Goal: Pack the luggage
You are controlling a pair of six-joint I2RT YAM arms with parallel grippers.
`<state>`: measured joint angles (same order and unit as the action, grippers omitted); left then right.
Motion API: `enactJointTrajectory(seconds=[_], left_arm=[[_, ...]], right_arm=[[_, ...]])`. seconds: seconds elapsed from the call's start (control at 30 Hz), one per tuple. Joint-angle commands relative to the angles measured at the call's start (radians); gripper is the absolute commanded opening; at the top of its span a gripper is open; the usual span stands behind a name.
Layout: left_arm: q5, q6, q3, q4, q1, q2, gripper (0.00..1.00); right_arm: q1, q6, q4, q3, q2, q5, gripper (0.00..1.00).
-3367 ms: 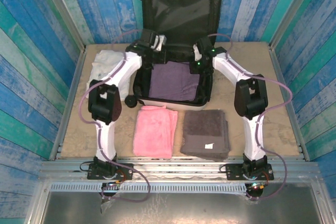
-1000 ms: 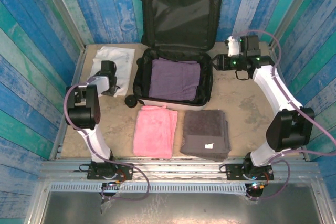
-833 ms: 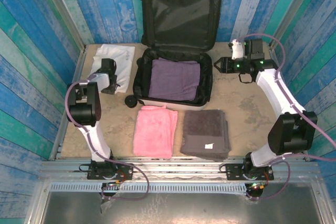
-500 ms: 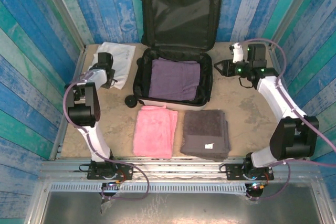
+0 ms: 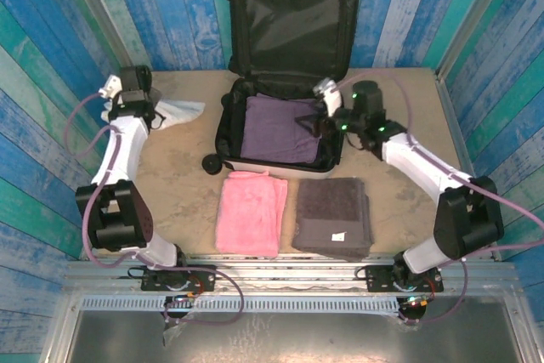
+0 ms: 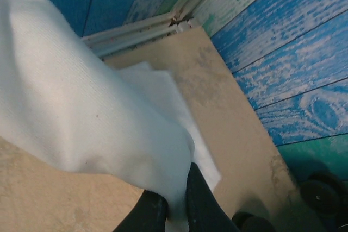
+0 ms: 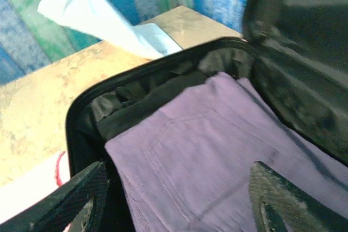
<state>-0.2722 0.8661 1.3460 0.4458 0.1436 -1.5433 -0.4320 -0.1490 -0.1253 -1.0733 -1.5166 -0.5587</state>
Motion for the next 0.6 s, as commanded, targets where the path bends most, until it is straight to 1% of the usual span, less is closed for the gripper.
enactJointTrajectory(seconds=[0.0, 0.07, 0.13, 0.2, 0.3, 0.37, 0.43, 0.5, 0.53, 0.57], left_arm=[[0.025, -0.061, 0.098, 0.025, -0.001, 0.067, 0.0], [0.049, -0.062, 0.138, 0.04, -0.002, 0.074, 0.0], [0.084, -0.069, 0.191, 0.07, -0.001, 0.077, 0.0], [0.117, -0.071, 0.235, 0.092, -0.002, 0.08, 0.0], [0.158, -0.08, 0.311, 0.14, -0.002, 0.084, 0.0], [0.196, -0.099, 0.375, 0.183, -0.003, 0.081, 0.0], [0.231, -0.121, 0.448, 0.236, -0.004, 0.071, 0.0], [0.263, -0.144, 0.523, 0.287, -0.003, 0.063, 0.0], [0.274, -0.152, 0.551, 0.307, -0.003, 0.06, 0.0], [0.29, -0.16, 0.585, 0.329, -0.004, 0.052, 0.0]], right_arm=[[-0.091, -0.146, -0.222, 0.009, -0.024, 0.111, 0.73], [-0.147, -0.182, -0.251, -0.024, -0.067, 0.148, 0.76], [-0.22, -0.223, -0.314, -0.051, -0.116, 0.195, 0.77], [-0.266, -0.243, -0.375, -0.08, -0.168, 0.224, 0.78], [-0.309, -0.256, -0.453, -0.139, -0.257, 0.211, 0.81], [-0.317, -0.253, -0.511, -0.178, -0.312, 0.193, 0.81], [-0.317, -0.231, -0.558, -0.214, -0.356, 0.191, 0.86], [-0.314, -0.228, -0.535, -0.277, -0.394, 0.185, 0.88], [-0.309, -0.23, -0.492, -0.314, -0.409, 0.16, 0.89], [-0.299, -0.236, -0.411, -0.373, -0.427, 0.113, 0.89]])
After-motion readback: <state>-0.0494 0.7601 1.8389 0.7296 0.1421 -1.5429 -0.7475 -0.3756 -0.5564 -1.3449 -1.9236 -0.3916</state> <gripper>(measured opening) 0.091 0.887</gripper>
